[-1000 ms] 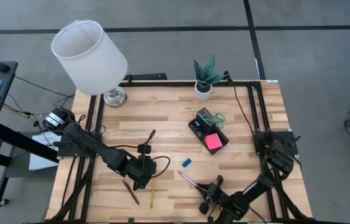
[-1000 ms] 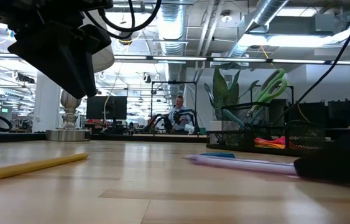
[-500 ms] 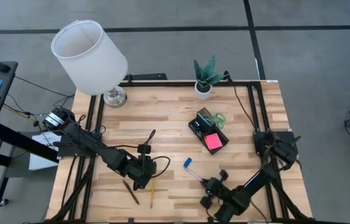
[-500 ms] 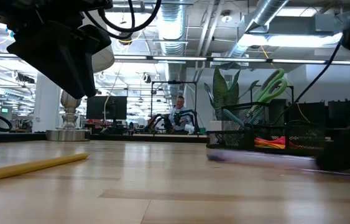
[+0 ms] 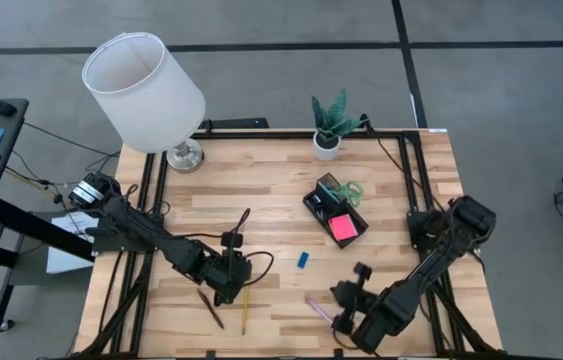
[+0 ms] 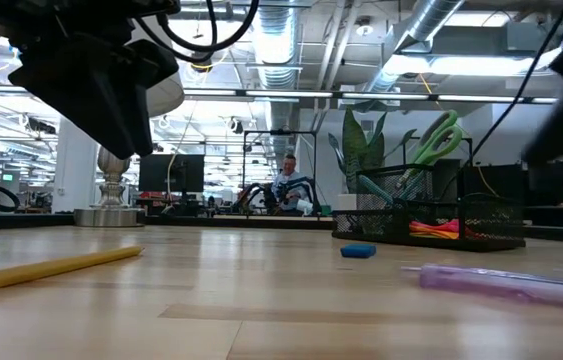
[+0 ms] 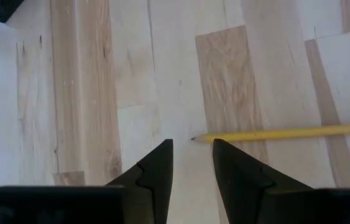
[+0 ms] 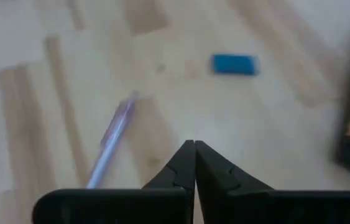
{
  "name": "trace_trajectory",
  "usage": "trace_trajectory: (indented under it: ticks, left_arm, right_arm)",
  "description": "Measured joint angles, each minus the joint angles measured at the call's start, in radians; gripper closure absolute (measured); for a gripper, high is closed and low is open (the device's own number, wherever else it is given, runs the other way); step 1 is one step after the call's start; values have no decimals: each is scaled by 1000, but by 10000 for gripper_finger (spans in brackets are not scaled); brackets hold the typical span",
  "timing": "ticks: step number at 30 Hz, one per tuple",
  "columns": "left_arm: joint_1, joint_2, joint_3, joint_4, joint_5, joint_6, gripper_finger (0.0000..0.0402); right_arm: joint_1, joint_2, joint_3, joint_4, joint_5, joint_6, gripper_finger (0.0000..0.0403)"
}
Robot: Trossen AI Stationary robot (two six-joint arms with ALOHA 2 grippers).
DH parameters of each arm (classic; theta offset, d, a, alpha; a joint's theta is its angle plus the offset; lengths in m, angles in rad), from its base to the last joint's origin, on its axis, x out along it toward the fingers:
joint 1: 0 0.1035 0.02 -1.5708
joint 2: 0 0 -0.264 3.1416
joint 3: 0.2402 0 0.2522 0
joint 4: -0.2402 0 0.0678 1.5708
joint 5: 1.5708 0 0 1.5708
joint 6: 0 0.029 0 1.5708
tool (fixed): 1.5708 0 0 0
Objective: Pick and place office supplies into organizer
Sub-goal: Put the purple pen into the desk organizer
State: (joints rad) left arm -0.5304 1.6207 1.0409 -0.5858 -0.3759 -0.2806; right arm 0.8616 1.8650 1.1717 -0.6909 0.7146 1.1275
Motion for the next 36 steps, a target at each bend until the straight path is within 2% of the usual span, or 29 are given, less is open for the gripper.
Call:
trace_trajectory:
  ticks: [6,13,19,24,30,36]
  left_arm:
    - [0,0,0,0,6,-1,295]
    - [0,0,0,0,6,-20,295]
    - [0,0,0,-6,30,-48,295]
    - [0,0,0,-3,38,-48,295]
    - [1,0,0,3,26,-53,295]
    - [1,0,0,9,24,-81,295]
  right_arm:
    - [-15,92,0,114,-96,-11,360]
    - [-9,97,1,162,-93,-12,308]
    - [51,72,2,261,-85,17,297]
    - [140,85,4,289,-2,141,296]
    - [208,141,-26,316,189,227,296]
    - [196,278,-25,387,216,234,296]
